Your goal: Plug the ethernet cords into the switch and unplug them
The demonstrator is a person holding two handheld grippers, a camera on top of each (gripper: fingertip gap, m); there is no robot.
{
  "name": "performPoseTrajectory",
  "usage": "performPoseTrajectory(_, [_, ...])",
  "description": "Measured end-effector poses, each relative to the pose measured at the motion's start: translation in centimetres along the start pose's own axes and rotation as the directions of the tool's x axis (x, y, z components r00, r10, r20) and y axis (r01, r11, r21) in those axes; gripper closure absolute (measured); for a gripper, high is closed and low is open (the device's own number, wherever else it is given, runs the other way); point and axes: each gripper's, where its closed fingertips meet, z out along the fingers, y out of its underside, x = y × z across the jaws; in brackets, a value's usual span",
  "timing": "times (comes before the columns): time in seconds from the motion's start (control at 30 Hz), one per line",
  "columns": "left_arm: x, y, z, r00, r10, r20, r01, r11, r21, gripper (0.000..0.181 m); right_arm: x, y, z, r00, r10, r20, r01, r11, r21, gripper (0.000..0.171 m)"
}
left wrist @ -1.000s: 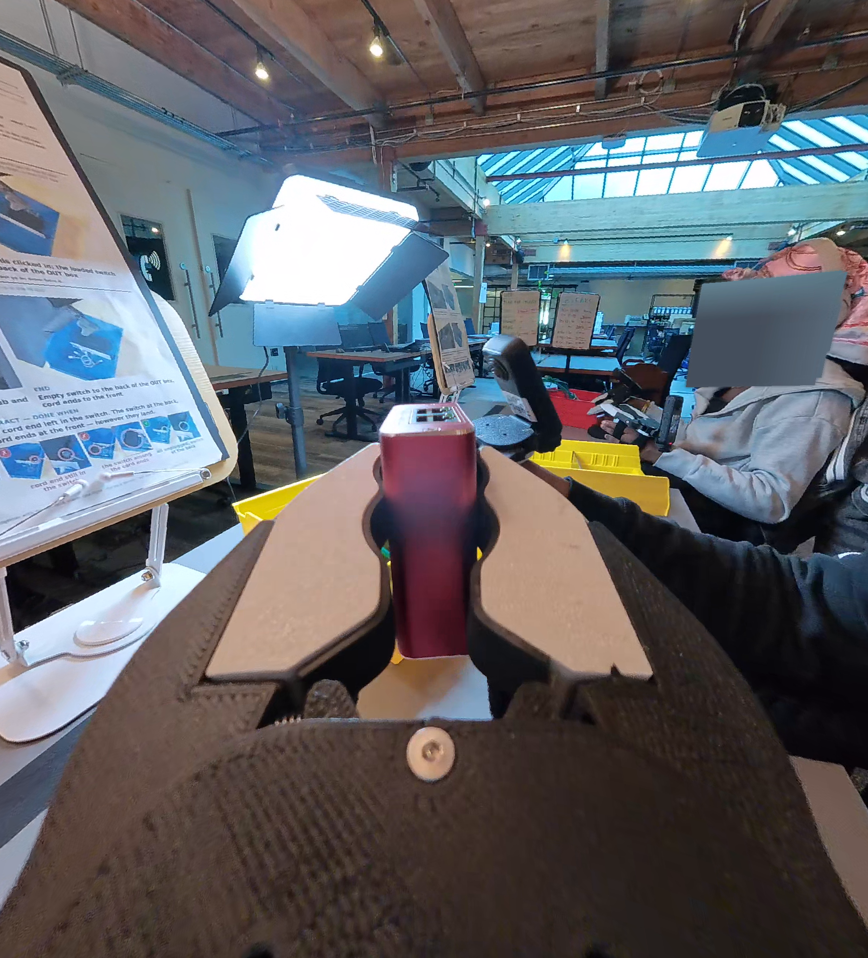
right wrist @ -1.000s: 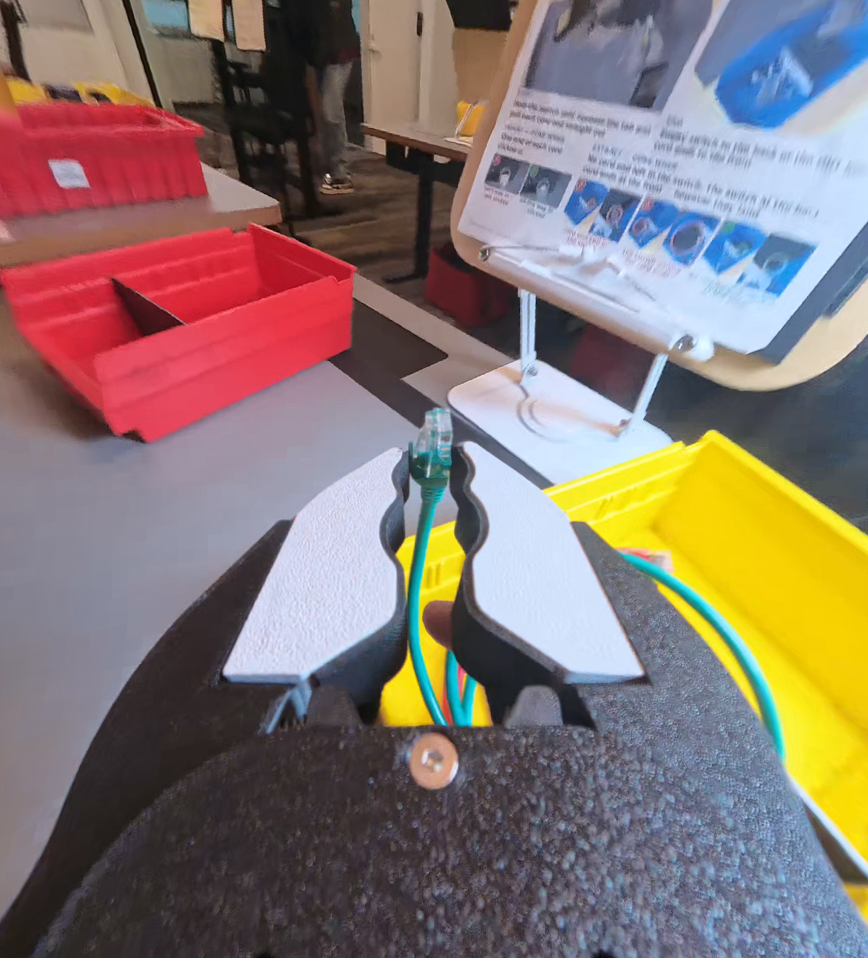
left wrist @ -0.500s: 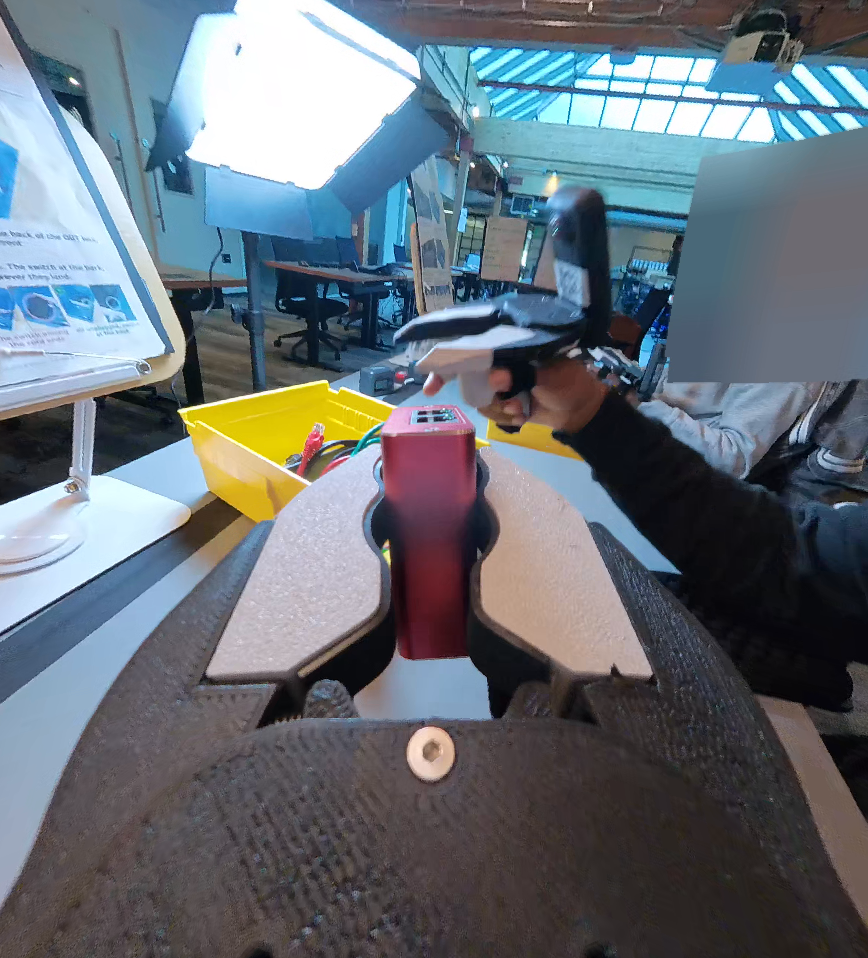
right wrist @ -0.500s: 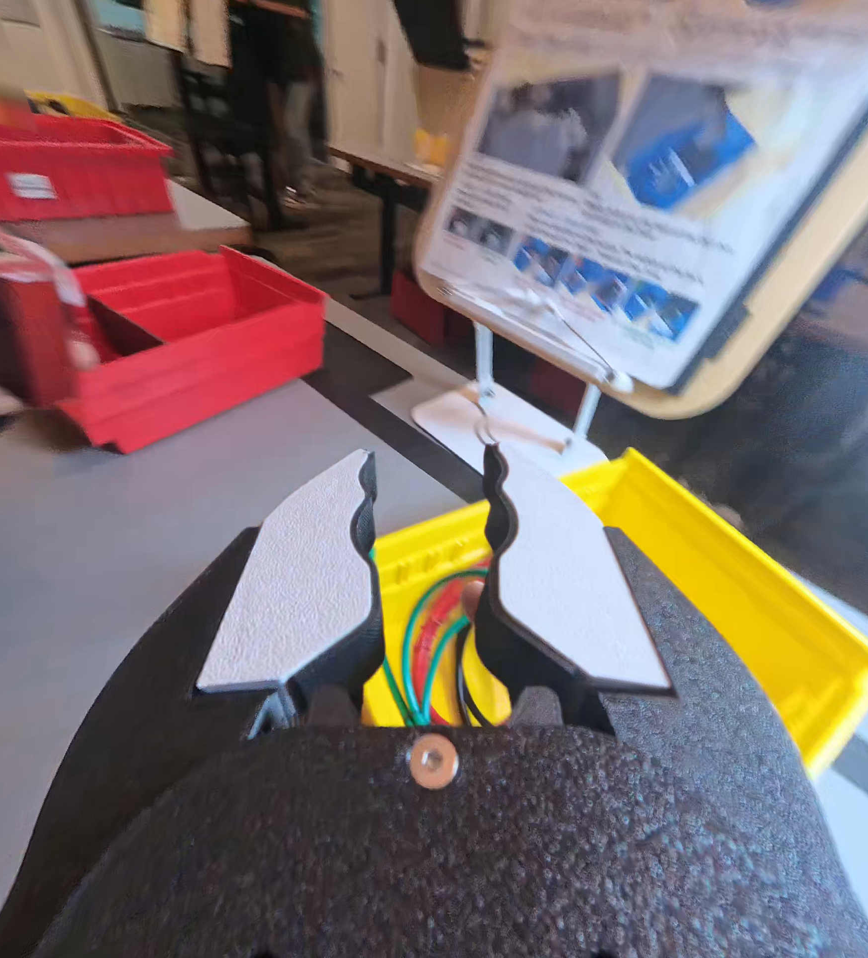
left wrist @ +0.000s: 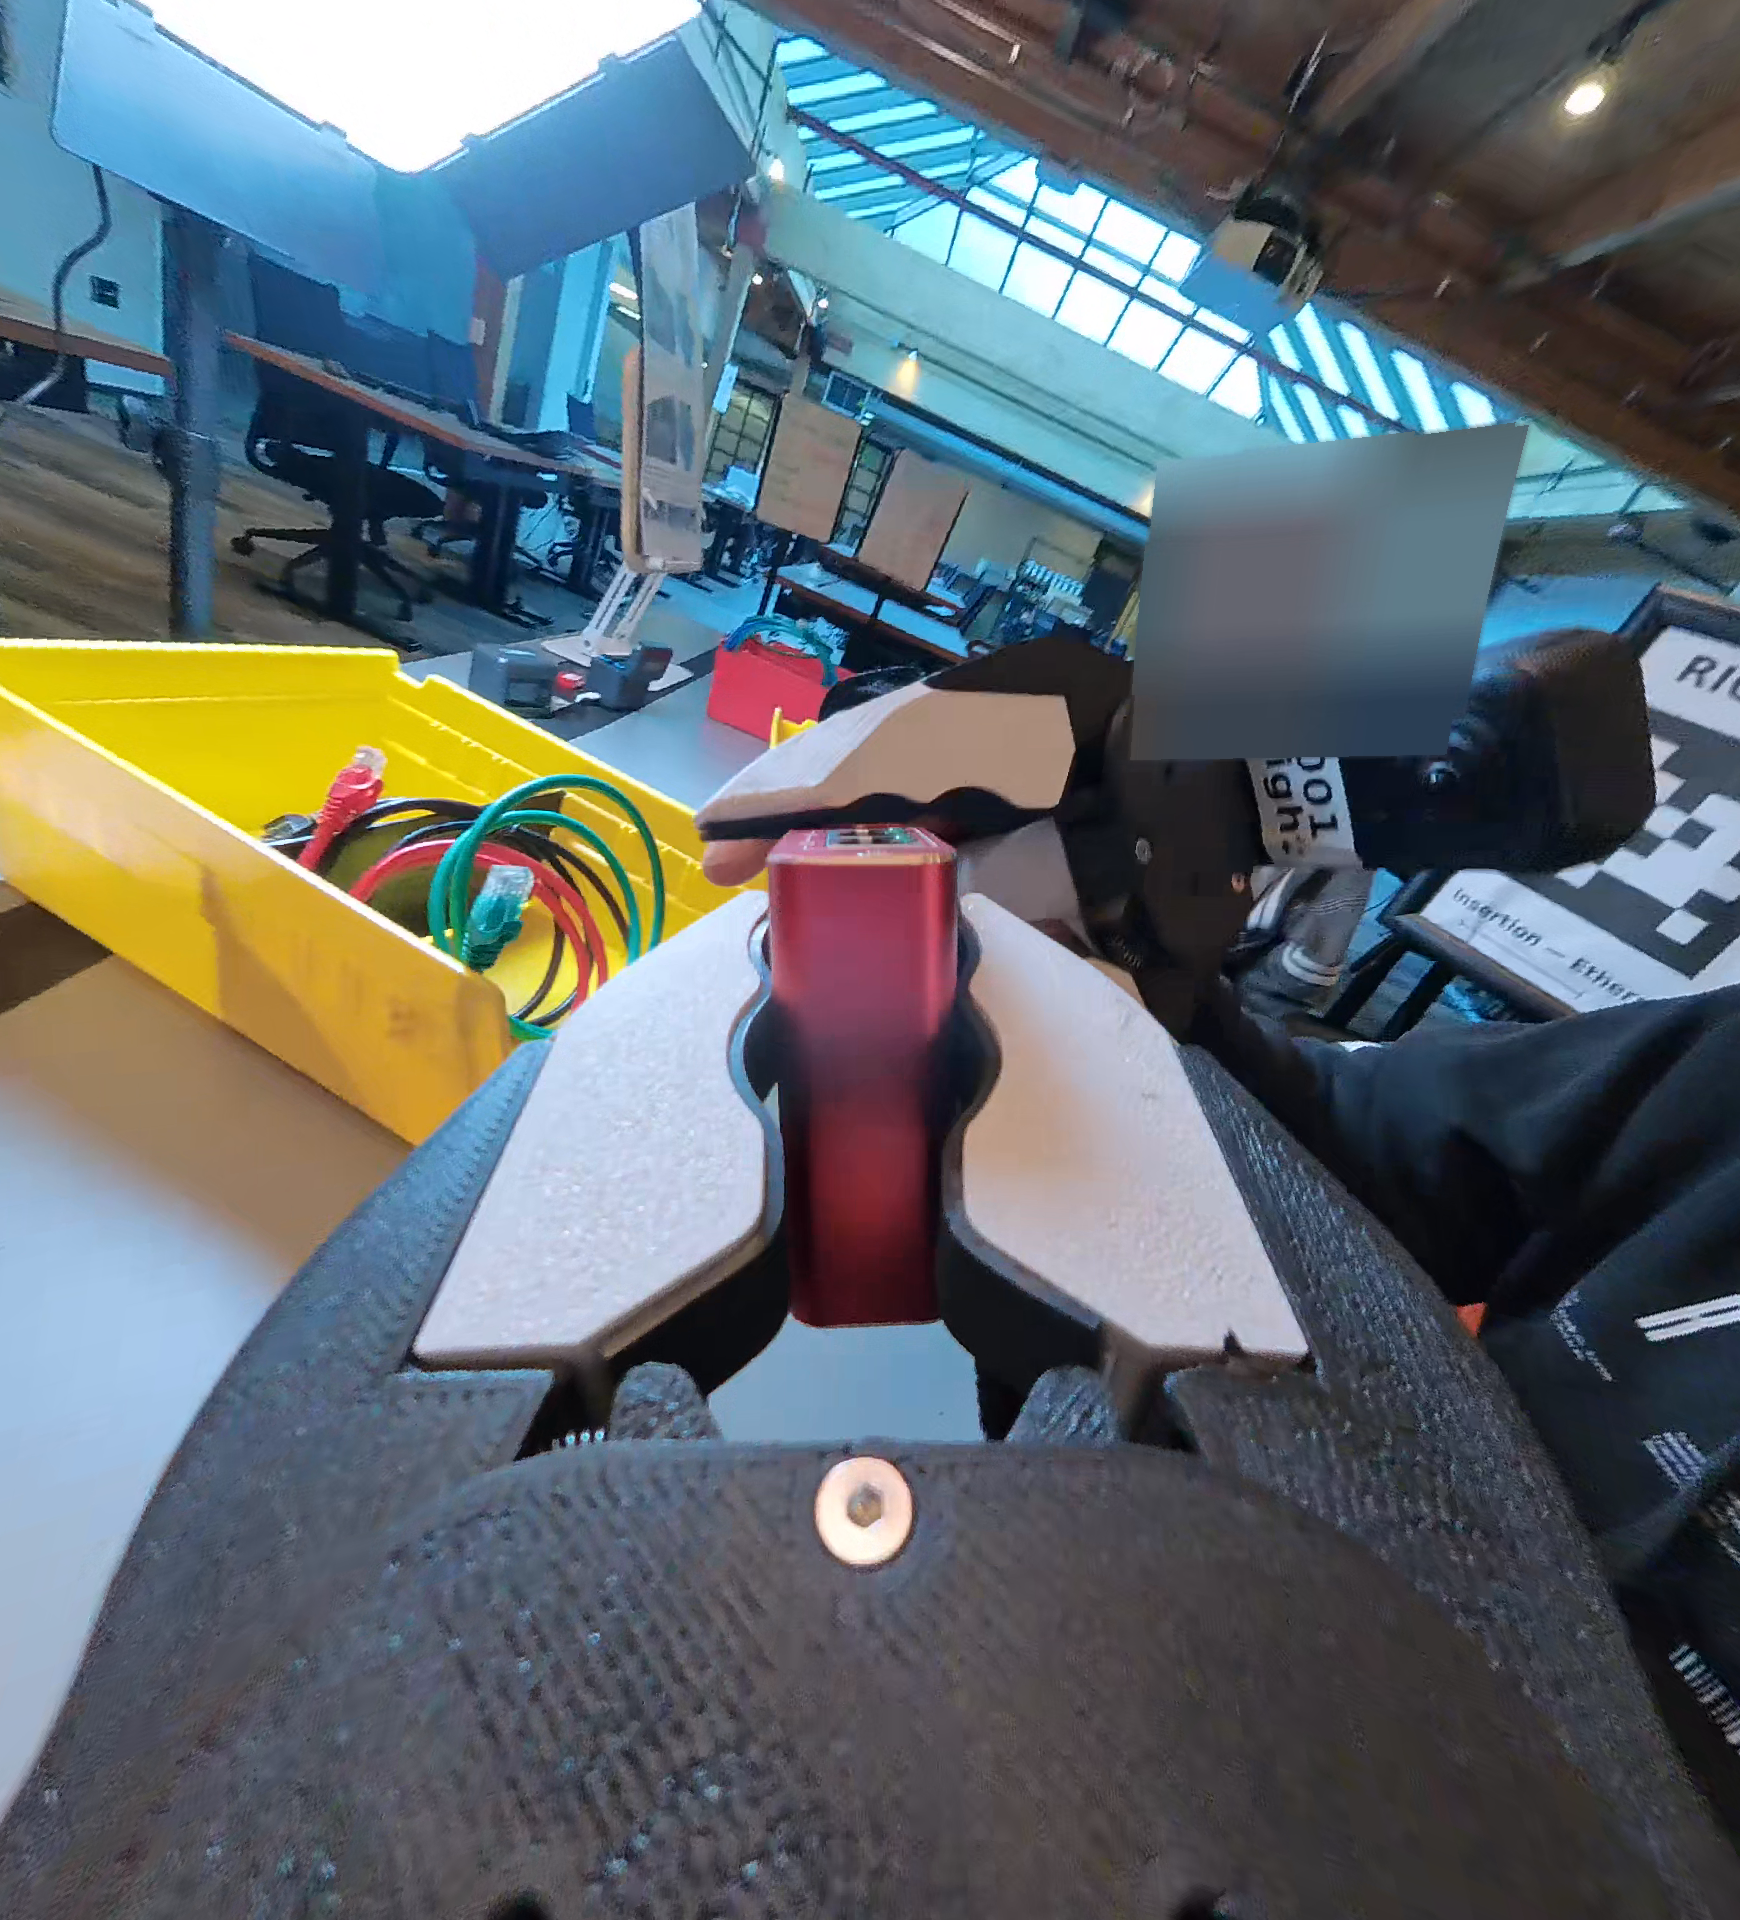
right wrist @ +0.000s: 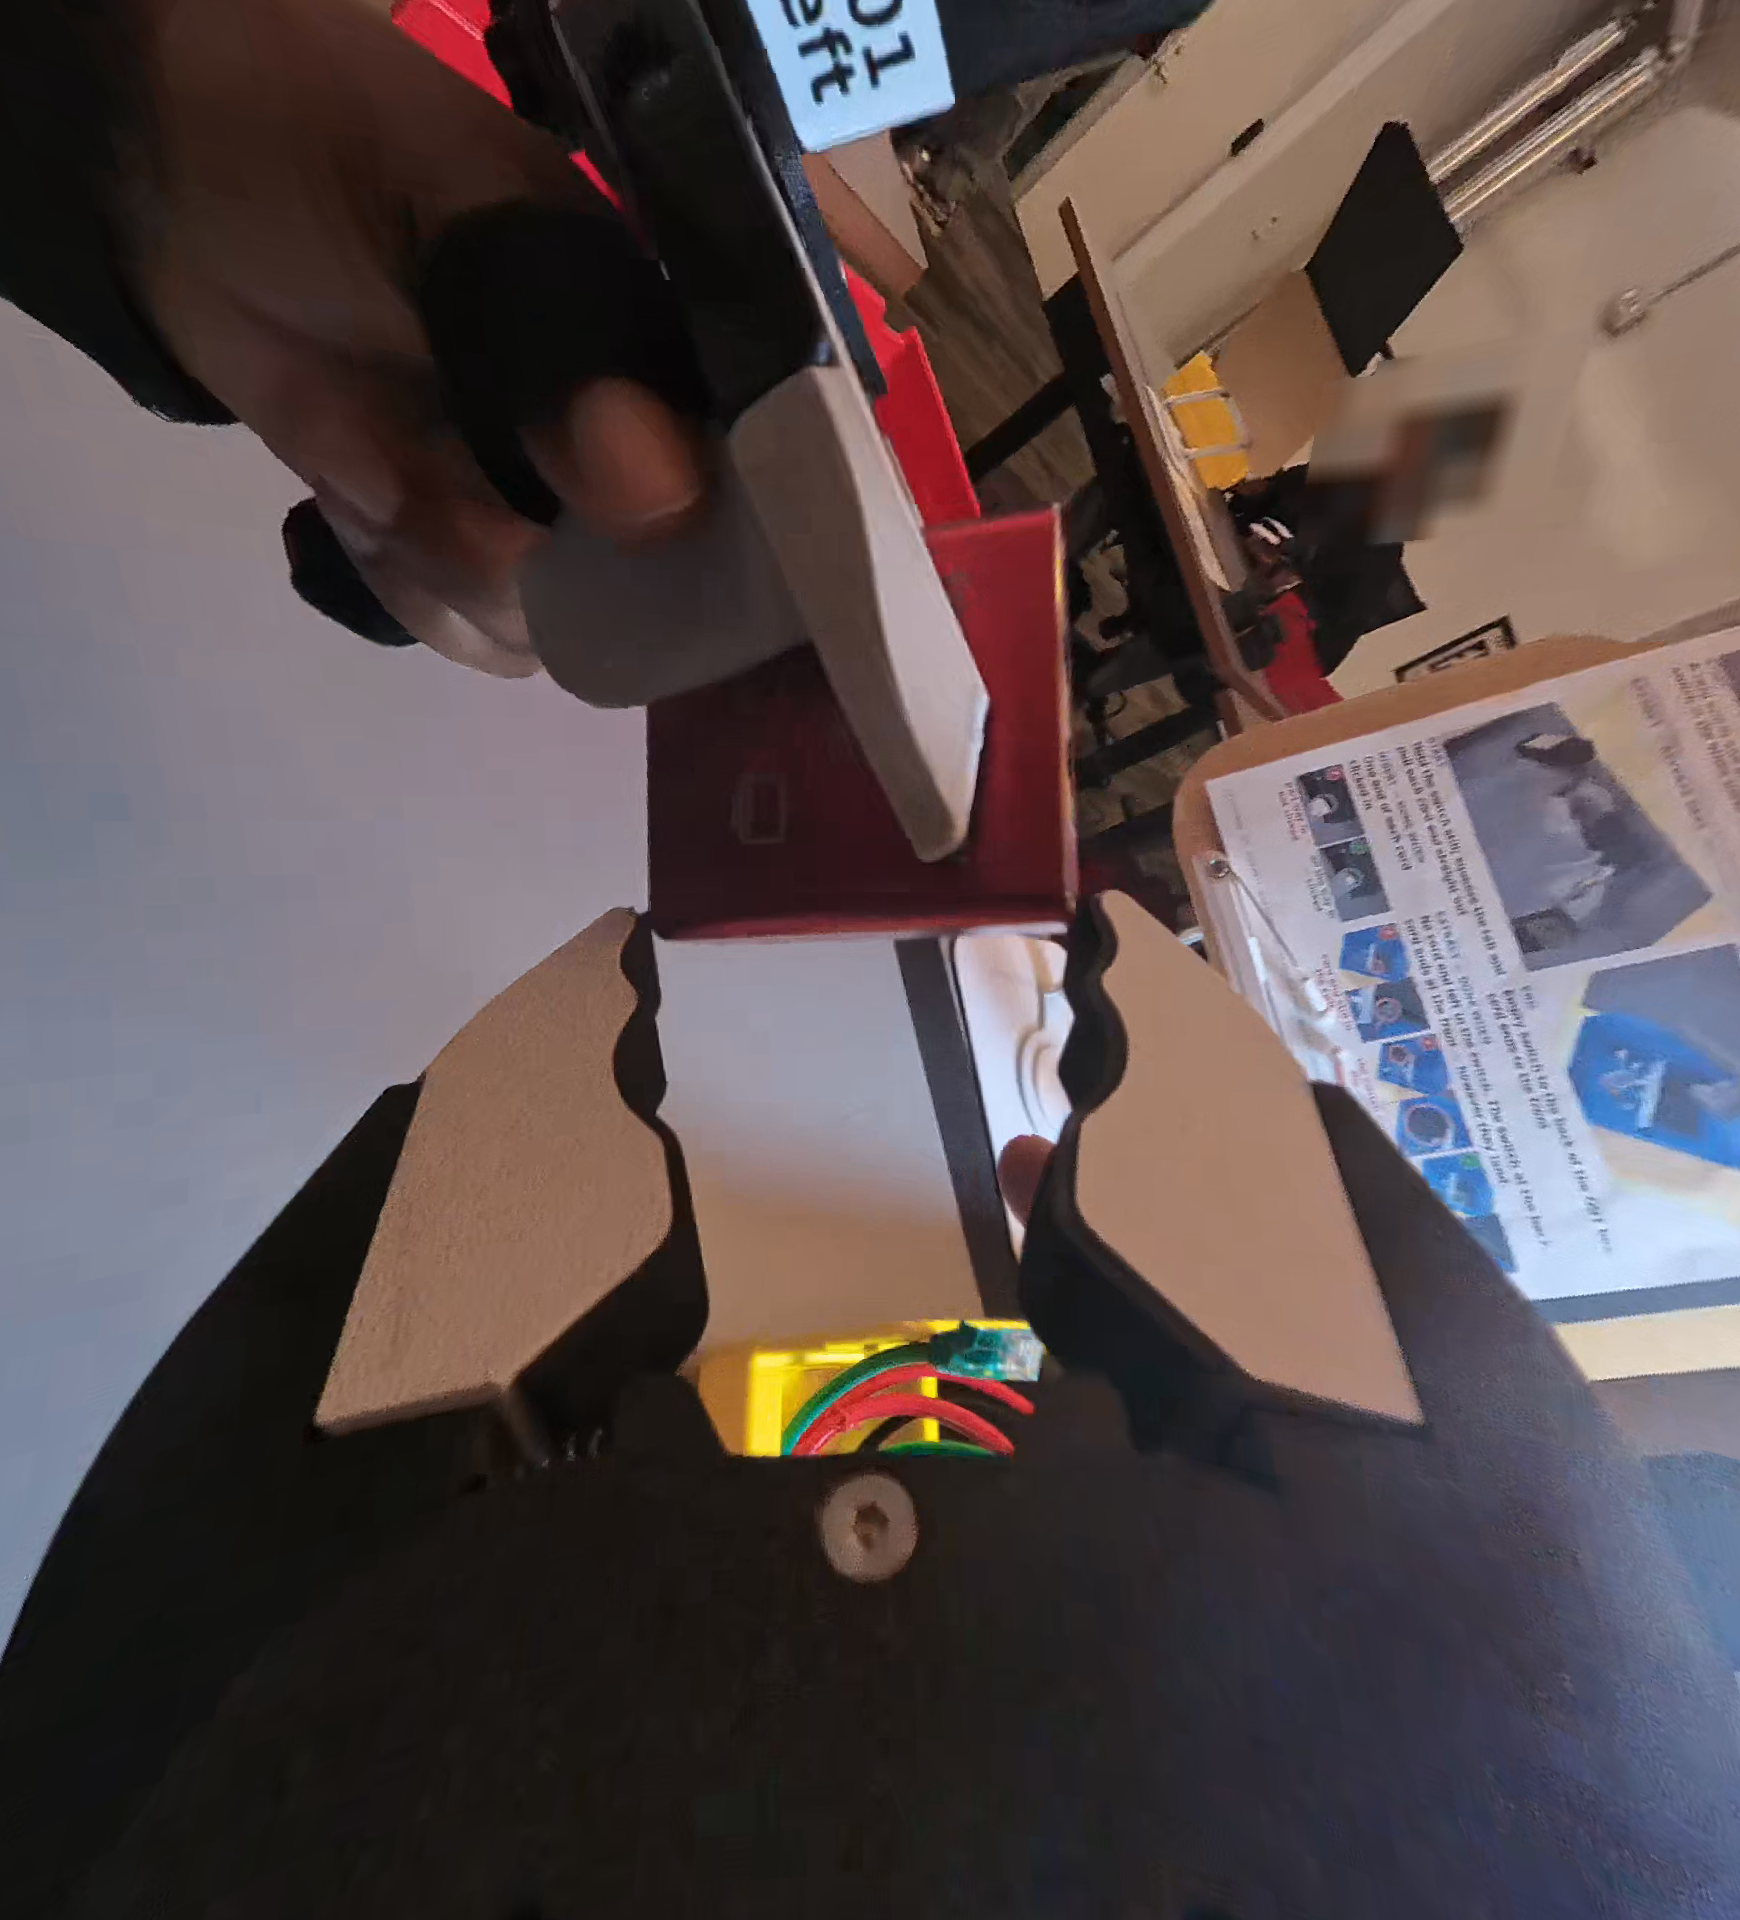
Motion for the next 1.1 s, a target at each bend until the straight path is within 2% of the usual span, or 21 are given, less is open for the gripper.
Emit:
performPoseTrajectory(0.2, [0.4,-0.5,-0.3,0.997,-0.047,-0.065,0.050,0.997,0.050,0.152,0.3,-0.9,0.1,0.989,-0.114,-0.096,0.113,0.994,-0.010,0.095])
performPoseTrajectory(0.53, [2.0,0.6,0.4,0.988,-0.051,-0.143,0.048,0.999,-0.022,0.149,-0.3,-2.0,-0.6,0.990,-0.126,-0.064,0.129,0.991,0.044,0.095])
performPoseTrajectory(0.67, [1.6,0.7,0.7,0.993,-0.058,-0.105,0.055,0.998,-0.030,0.144,-0.1,-1.4,-0.6,0.991,-0.119,-0.061,0.121,0.992,0.023,0.095])
performPoseTrajectory(0.73, [1.2,-0.2,0.4,0.995,-0.049,-0.086,0.052,0.998,0.029,0.150,0.3,-1.1,-0.8,0.994,-0.099,-0.056,0.101,0.995,0.026,0.095])
performPoseTrajectory(0.8, [0.8,-0.4,0.1,0.995,-0.066,-0.077,0.068,0.997,0.032,0.152,0.8,-0.7,-1.2,0.996,-0.074,-0.049,0.076,0.997,0.027,0.095])
performPoseTrajectory(0.93, [0.3,-0.5,-0.2,1.000,0.001,-0.028,0.000,1.000,0.030,0.152,1.7,0.2,-2.2,1.000,-0.008,-0.026,0.009,0.999,0.050,0.096])
performPoseTrajectory(1.03, [-0.1,-0.5,-0.2,0.991,0.121,0.056,-0.121,0.993,-0.004,0.153,2.3,1.1,-2.9,0.999,0.043,-0.004,-0.043,0.998,0.055,0.095])
performPoseTrajectory(1.07, [-0.1,-0.7,-0.3,0.985,0.151,0.081,-0.151,0.989,-0.005,0.154,2.6,1.4,-3.2,0.998,0.061,0.000,-0.061,0.996,0.060,0.096])
performPoseTrajectory(1.1, [-0.3,-0.9,-0.6,0.978,0.175,0.112,-0.175,0.984,-0.003,0.164,3.1,1.9,-3.5,0.997,0.075,-0.009,-0.075,0.996,0.054,0.096])
